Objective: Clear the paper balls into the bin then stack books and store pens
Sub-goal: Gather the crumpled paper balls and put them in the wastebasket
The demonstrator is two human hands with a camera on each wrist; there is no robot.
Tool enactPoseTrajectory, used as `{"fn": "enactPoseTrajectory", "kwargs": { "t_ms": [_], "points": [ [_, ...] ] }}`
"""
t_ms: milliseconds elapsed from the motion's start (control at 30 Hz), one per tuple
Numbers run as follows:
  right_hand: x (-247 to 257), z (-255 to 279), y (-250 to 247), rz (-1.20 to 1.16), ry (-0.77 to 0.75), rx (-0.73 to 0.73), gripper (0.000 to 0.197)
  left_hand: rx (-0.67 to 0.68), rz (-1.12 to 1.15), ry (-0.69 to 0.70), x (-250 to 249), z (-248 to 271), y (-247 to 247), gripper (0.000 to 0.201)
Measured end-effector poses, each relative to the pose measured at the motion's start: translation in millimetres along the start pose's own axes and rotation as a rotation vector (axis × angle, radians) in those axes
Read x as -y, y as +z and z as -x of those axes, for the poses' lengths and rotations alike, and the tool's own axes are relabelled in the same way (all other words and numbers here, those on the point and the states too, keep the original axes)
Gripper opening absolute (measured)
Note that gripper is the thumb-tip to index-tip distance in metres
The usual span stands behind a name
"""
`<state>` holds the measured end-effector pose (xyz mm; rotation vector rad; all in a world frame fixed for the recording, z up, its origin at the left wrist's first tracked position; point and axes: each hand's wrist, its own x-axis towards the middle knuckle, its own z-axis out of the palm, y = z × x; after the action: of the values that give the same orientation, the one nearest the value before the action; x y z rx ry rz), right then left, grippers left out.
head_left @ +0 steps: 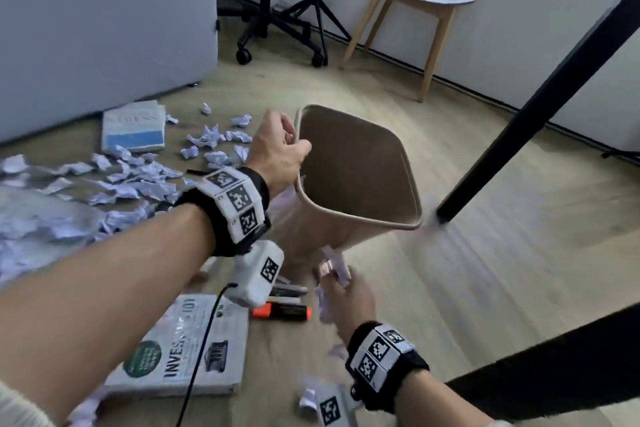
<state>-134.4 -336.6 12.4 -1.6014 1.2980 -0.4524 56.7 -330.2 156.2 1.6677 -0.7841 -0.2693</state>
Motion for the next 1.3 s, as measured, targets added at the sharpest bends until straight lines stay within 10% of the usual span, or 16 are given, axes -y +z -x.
{"fn": "enactPoseTrajectory", "kwargs": {
  "t_ms": [133,333,500,600,700,867,1067,1300],
  "points": [
    [40,-31,2,-0.044,-0.098,-0.087,0.049,-0.258,0.026,-0.038,5,-14,-103,0.026],
    [184,-9,33,-0.181,-0.627,-0.213,0.018,-0.415,-0.097,-0.03,4,23,-238,0.04],
    [248,84,118,-0.174,-1.155,0.251,0.012,-0.386,-0.302,-0.022,-13,98,-315,0.03],
    [250,133,164,0.304,-1.371,0.81,0.058,-0.467,-0.37,-0.07,-20,146,-350,0.03],
    [246,165,190,0.477,-1.44,1.13,0.076,-0.574,-0.433,-0.156,-22,196,-380,0.029],
    [243,201,211,-0.048,-1.308,1.083,0.012,-0.752,-0.399,-0.33,-10,286,-413,0.032],
    [200,205,258,-0.01,-1.131,1.102,0.012,-0.897,-0.486,-0.614,0,371,-440,0.031],
    [96,164,281,1.297,-1.37,1.144,0.056,-0.955,-0.685,-0.977,14,446,-482,0.028]
  ]
}}
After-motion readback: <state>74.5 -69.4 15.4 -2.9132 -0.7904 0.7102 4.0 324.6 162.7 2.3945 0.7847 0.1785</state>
